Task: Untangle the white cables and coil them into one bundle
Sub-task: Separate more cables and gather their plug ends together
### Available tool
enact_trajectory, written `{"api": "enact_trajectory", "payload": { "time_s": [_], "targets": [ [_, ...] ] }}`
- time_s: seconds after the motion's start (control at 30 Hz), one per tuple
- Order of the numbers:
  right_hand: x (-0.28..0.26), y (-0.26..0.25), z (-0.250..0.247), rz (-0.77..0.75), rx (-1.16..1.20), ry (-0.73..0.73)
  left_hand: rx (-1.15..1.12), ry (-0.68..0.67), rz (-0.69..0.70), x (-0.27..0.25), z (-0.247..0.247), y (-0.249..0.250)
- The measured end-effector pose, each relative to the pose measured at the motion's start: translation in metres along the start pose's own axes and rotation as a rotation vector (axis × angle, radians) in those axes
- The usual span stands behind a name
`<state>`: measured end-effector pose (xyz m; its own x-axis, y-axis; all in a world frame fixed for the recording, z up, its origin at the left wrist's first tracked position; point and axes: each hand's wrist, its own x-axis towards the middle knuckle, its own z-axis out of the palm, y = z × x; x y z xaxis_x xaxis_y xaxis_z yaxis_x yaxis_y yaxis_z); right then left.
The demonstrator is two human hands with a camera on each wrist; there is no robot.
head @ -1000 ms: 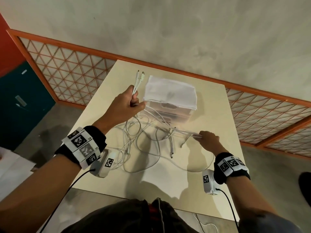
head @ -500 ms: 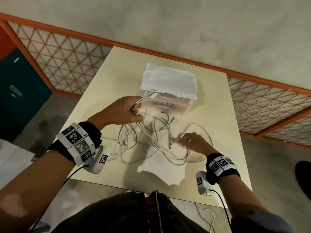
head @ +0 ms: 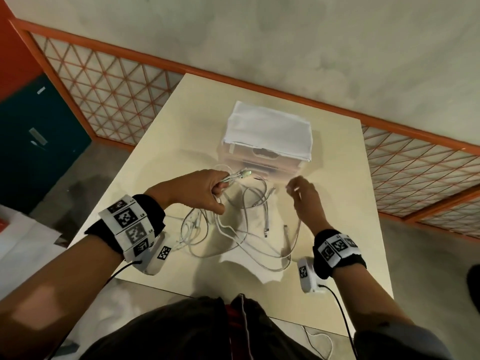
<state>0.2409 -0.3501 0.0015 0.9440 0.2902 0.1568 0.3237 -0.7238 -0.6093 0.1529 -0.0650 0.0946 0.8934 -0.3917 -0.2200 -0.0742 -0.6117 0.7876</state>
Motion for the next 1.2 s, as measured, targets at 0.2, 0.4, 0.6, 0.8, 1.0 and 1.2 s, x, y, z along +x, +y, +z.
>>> {"api": "enact_trajectory", "payload": {
  "time_s": [0.2, 0.4, 0.6, 0.8, 1.0, 1.2],
  "targets": [
    [0.025, -0.084, -0.055, 0.032, 0.495, -0.140, 0.063, 0.041, -0.012, 0.016, 0.006, 0.004],
    [0.019, -0.137, -0.052, 0.023, 0.652, -0.253, -0.031, 0.236, -0.003, 0.034, 0.026, 0.025],
    [0.023, -0.153, -0.059, 0.040, 0.702, -0.191, 0.048, 0.377, 0.076, 0.039, 0.028, 0.021],
    [0.026, -0.154, -0.053, 0.038, 0.773, -0.167, -0.153, 0.312, 0.088, 0.034, 0.027, 0.030],
    [0.020, -0.148, -0.033, -0.043, 0.557, 0.062, -0.399, 0.386, 0.076, 0.032, 0.015, 0.026],
    [0.006, -0.134, -0.018, 0.007, 0.423, -0.532, -0.633, 0.550, 0.153, 0.028, -0.014, 0.029]
  ]
}}
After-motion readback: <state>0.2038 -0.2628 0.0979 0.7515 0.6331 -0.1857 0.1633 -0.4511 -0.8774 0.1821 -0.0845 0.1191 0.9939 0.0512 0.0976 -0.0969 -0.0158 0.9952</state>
